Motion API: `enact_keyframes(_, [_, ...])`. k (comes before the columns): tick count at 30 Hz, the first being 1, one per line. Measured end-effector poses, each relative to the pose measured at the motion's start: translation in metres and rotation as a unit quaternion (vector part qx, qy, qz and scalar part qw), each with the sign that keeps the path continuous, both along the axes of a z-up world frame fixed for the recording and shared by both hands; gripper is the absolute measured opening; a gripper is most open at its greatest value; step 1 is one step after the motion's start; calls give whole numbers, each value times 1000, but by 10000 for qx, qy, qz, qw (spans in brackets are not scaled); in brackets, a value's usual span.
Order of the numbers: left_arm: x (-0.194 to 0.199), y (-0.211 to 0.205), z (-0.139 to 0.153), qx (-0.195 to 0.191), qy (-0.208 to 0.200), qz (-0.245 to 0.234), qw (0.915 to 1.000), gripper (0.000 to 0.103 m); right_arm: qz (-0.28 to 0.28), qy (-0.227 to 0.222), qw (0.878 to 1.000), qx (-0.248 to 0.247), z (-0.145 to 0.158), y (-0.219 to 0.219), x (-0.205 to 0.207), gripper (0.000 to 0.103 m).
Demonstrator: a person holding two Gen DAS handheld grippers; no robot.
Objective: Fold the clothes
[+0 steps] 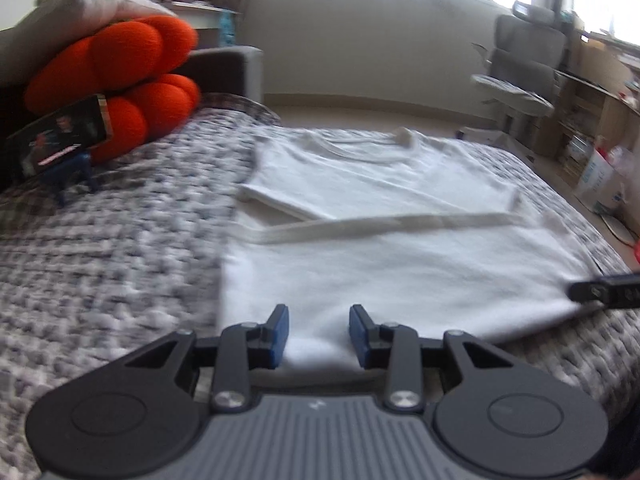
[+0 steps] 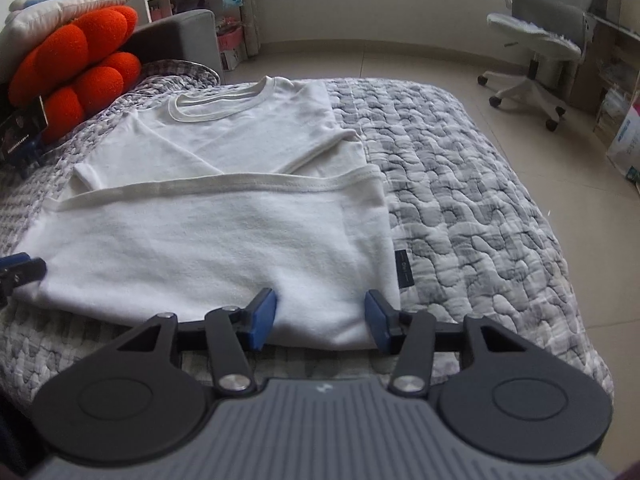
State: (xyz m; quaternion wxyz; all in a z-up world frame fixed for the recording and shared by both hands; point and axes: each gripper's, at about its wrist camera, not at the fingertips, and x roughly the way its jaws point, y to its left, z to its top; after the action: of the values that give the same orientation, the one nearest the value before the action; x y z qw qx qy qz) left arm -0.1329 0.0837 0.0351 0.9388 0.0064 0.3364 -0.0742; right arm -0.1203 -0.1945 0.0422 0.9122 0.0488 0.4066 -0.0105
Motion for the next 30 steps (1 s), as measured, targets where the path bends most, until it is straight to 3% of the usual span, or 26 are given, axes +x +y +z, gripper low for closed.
enact_keyframes(11, [12,23,-3,-336,196,98,9992,33,-166,159,9996,183,11,-18,5,54])
enact_keyframes(13, [17,28,-1,-418,219,120,9988,33,-396,129,9991,-106,15,-24,7,53])
enact_keyframes(16, [25,31,2,-394,222,102,9989,33,-491,42,9987,-140,19,-36,15,53])
enact_keyframes(21, [40,35,14,-357,143,13,9993,34,-270,-124,9982,-517,22,-37,33,53])
enact_keyframes(24, [59,35,16,-195,193,-8,9996,34,-74,-219,9987,-454,25,-36,48,53])
enact_keyframes(30, [116,38,30,-268,143,-128,9995,35,269,-360,9987,-223,35,-48,96,53])
